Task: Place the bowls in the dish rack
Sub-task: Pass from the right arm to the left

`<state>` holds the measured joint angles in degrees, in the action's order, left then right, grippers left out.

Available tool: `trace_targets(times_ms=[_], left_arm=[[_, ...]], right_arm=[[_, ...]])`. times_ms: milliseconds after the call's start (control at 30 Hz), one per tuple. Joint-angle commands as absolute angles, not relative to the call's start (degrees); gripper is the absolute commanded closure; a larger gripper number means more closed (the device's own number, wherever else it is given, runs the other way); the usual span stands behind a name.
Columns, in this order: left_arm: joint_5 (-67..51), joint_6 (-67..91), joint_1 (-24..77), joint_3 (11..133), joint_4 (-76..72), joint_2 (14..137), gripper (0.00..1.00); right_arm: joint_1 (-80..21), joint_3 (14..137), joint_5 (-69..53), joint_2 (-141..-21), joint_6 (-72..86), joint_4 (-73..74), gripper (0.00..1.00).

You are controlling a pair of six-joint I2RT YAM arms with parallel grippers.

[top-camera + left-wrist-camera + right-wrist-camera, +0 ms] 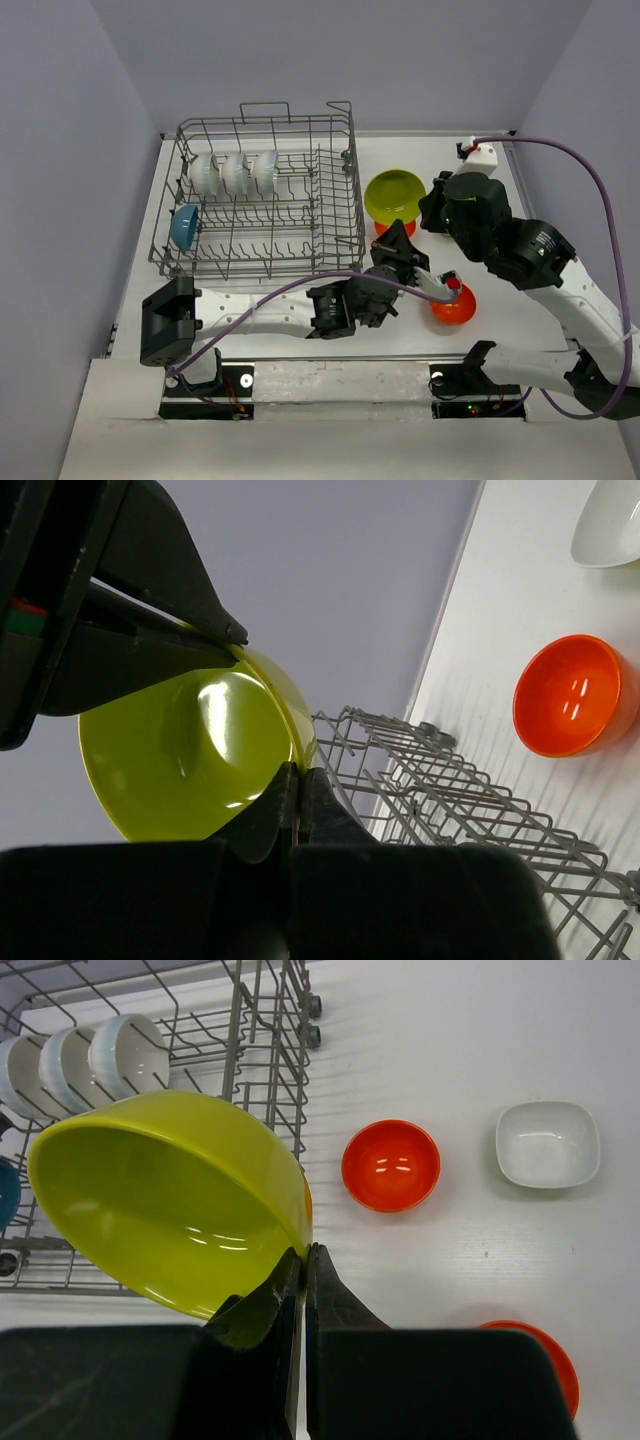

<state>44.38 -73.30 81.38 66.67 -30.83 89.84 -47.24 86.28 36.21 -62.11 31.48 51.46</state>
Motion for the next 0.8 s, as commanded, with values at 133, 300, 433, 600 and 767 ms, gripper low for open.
trace_targets(times_ms=[133,300,433,600,767], left_arm=[[48.3,-76.2,81.2,70.3,-38.6,89.7,0.84],[48.7,-77.7,81.0,70.2,-41.0,90.0,0.74],[48.8,-78.2,80.9,70.0,-41.4,89.9,0.66],[48.8,-79.0,80.3,69.9,-41.8,90.0,0.6],[48.3,-79.2,79.6,70.0,-41.9,90.6,0.58]], right_arm=[[-47.1,86.6,38.3,-59.9,31.4,49.0,0.99],[-47.1,86.7,37.9,-59.7,31.5,49.1,0.99],[-47.1,86.7,37.6,-59.7,31.4,49.2,0.99],[-47.1,87.1,37.1,-59.7,31.3,49.4,0.99],[-47.1,87.8,36.9,-59.7,31.1,49.9,0.99]])
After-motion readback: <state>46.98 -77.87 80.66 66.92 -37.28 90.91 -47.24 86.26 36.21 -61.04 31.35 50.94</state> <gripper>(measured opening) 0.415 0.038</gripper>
